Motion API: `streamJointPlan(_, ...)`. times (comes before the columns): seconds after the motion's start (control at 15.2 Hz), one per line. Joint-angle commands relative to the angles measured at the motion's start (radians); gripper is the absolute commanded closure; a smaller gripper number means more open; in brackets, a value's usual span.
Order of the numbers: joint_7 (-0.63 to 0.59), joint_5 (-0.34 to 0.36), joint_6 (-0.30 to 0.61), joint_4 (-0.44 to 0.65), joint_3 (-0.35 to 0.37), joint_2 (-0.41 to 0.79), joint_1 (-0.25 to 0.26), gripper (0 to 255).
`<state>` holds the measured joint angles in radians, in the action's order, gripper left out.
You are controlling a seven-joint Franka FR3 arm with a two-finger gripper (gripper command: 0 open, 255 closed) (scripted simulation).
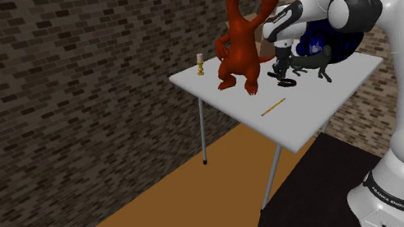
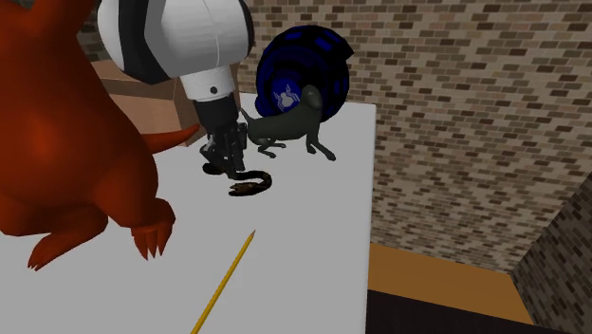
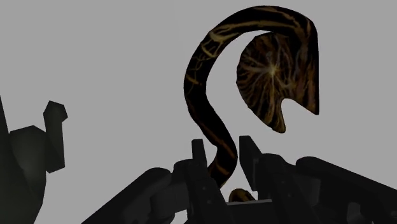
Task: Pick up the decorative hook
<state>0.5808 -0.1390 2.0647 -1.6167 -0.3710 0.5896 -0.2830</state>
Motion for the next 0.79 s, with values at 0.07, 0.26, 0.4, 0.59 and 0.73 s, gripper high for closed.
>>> streamJointPlan(0.07,-0.002,0.005,-0.022,0.003,0.0,-0.01,0.005,255)
streamJointPlan(0.26,-0.004,0.012,-0.053,0.015,-0.005,-0.029,0.007,255)
streamJointPlan(0.4,-0.005,0.016,-0.073,0.025,-0.008,-0.041,0.009,255)
streamJointPlan(0.59,-0.007,0.022,-0.105,0.04,-0.011,-0.058,0.01,255)
streamJointPlan(0.73,-0.008,0.026,-0.127,0.052,-0.014,-0.069,0.011,255)
